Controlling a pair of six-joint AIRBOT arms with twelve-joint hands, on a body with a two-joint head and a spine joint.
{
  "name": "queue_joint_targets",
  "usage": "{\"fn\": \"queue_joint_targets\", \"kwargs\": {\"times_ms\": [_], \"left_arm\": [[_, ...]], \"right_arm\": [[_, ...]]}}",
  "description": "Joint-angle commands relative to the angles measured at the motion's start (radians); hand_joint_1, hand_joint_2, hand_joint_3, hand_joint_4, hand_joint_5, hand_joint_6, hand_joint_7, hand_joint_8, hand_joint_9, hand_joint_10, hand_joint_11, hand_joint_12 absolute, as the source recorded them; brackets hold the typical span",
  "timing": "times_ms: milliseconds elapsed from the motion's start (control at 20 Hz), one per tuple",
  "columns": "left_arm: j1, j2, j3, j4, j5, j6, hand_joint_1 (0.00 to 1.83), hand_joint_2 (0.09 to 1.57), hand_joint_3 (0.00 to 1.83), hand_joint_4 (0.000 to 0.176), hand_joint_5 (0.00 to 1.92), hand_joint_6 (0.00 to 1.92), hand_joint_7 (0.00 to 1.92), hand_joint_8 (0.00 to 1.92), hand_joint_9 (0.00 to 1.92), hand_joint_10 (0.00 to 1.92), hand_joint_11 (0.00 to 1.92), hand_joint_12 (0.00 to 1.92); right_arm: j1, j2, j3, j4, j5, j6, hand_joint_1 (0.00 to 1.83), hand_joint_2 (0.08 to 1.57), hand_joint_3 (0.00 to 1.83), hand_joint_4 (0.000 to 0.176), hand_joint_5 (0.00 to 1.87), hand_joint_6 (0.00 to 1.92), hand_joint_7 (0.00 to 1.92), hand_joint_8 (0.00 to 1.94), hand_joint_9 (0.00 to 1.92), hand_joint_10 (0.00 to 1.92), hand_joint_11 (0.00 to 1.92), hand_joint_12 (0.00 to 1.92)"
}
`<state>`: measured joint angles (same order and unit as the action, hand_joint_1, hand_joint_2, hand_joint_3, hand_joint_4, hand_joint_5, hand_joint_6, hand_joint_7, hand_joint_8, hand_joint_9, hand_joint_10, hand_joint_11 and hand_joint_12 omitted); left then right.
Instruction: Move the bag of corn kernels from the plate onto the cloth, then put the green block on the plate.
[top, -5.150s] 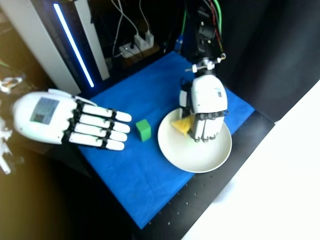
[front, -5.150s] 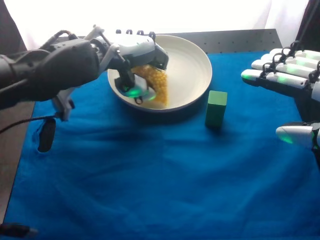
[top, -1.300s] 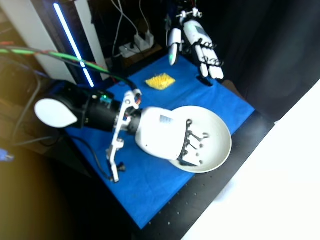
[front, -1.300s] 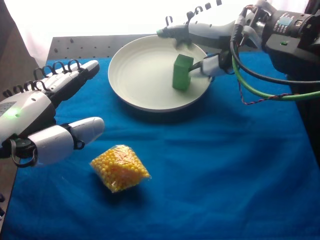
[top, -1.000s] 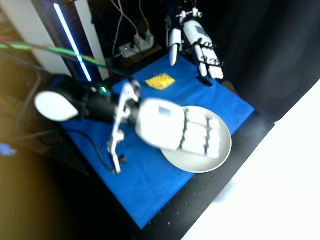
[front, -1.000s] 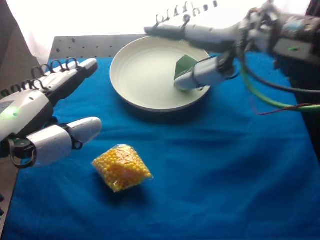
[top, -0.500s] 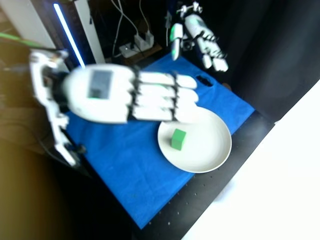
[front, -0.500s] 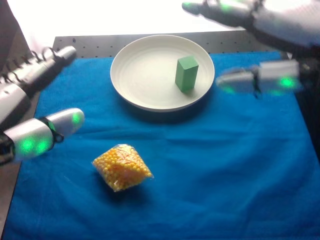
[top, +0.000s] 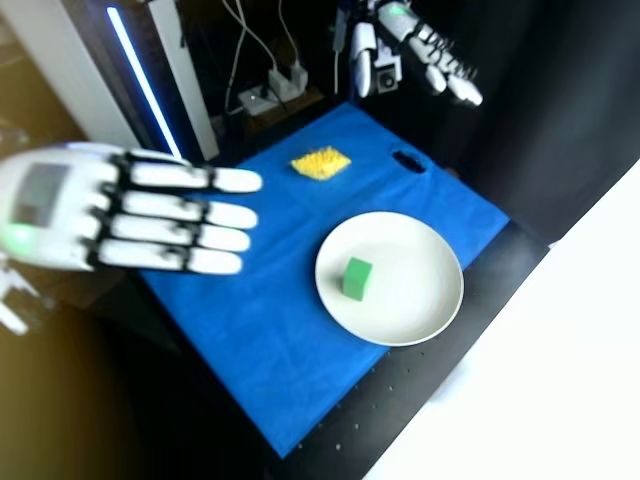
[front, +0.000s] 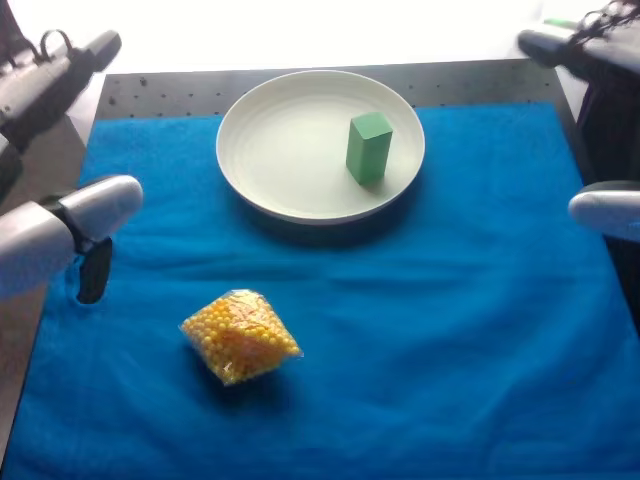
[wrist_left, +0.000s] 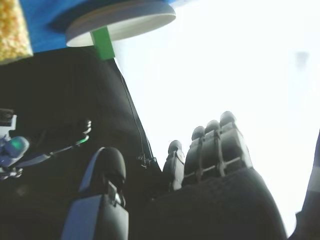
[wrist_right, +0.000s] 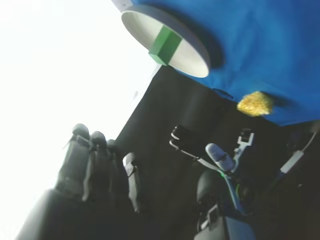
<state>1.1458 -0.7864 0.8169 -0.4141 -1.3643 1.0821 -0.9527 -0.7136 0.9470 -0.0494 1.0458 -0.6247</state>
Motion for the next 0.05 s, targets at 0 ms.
{"fn": "queue_joint_targets", "kwargs": {"times_ms": [0], "left_arm": [[-0.006,0.009,-0.002,0.019,-0.145,-0.001,0.41,1.27,0.00,0.171,0.00,0.00,0.00,0.00,0.00,0.00,0.00,0.00]], "right_arm": [[0.006,0.010,-0.005,0.040,0.178,0.000,0.43,1.21,0.01,0.124,0.00,0.00,0.00,0.00,0.00,0.00,0.00,0.00]]}}
